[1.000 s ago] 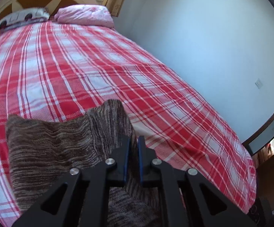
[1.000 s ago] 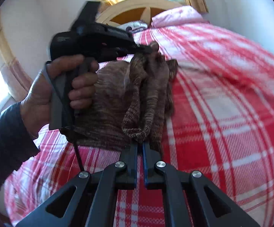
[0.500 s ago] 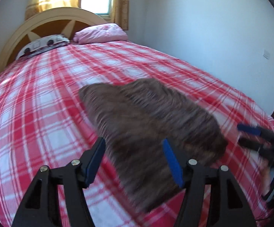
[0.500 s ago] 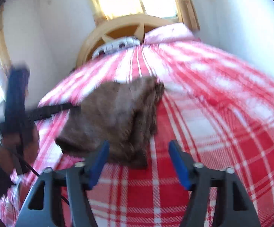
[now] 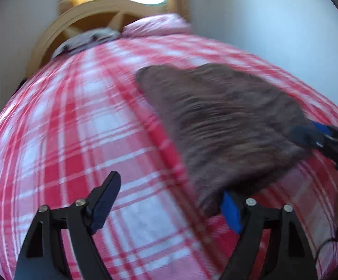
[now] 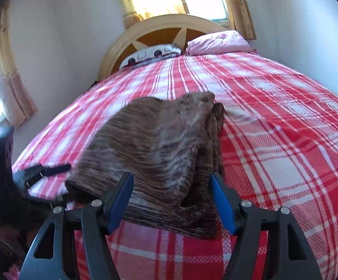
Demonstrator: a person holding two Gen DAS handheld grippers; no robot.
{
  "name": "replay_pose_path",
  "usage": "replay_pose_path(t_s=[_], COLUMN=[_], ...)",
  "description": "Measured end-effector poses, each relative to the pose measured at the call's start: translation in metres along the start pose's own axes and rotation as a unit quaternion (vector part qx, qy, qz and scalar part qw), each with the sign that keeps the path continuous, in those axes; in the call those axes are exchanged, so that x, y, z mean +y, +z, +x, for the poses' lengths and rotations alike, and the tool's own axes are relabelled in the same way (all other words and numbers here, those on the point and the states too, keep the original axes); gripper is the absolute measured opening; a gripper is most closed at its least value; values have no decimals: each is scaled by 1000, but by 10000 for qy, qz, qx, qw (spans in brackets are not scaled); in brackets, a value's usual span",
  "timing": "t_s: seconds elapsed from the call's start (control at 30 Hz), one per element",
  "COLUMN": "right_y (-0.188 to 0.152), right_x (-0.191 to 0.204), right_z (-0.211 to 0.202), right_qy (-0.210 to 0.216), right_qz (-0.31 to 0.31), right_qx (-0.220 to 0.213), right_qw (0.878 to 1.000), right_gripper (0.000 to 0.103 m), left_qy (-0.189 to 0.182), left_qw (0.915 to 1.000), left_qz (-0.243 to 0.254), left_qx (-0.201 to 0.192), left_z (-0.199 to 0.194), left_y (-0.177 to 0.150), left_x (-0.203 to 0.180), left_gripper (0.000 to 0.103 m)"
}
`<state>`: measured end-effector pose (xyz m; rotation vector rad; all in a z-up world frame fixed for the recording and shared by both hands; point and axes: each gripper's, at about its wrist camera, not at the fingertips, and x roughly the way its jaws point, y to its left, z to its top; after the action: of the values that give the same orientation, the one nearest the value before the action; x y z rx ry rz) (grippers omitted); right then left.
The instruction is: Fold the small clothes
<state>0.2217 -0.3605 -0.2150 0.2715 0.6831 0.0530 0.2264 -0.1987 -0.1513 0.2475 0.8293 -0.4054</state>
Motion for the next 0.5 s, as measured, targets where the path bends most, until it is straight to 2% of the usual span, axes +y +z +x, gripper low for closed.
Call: replay_pose_path(t_s=[0.07, 0.1, 0.13, 0.23, 0.33, 0.4, 0.5], right_y=[-1, -2, -2, -3, -3, -4, 9], right_x=[-12, -17, -20, -16, -14, -18, -25], right_z=[7, 12, 15, 13, 10, -1, -22], right_qy=[-120, -172, -133, -253, -325, -416, -198], right_qz=[246, 313, 337, 191, 40, 26, 260], right_qx=[205, 341, 417, 405, 398, 301, -108], right_qw=[9994, 9988, 9985, 9987, 9987, 9987, 9994], right_gripper=[68, 68, 68, 68, 67, 68, 68], left_qy=[253, 60, -62, 3, -72, -164, -163], left_qw=[9980, 9956, 9946, 9967, 9992, 9998, 9979], left_qz=[-414, -776, -909, -701, -284, -63, 106], left_qx=[405, 514, 493, 406, 262, -42, -615], left_z=[11, 14, 13, 5, -9, -27, -56], left_y=[-6, -12, -15, -16, -20, -22, -20], left_x=[20, 33, 40, 33, 15, 8, 8], left_gripper=[95, 98, 98, 97, 97, 97, 98])
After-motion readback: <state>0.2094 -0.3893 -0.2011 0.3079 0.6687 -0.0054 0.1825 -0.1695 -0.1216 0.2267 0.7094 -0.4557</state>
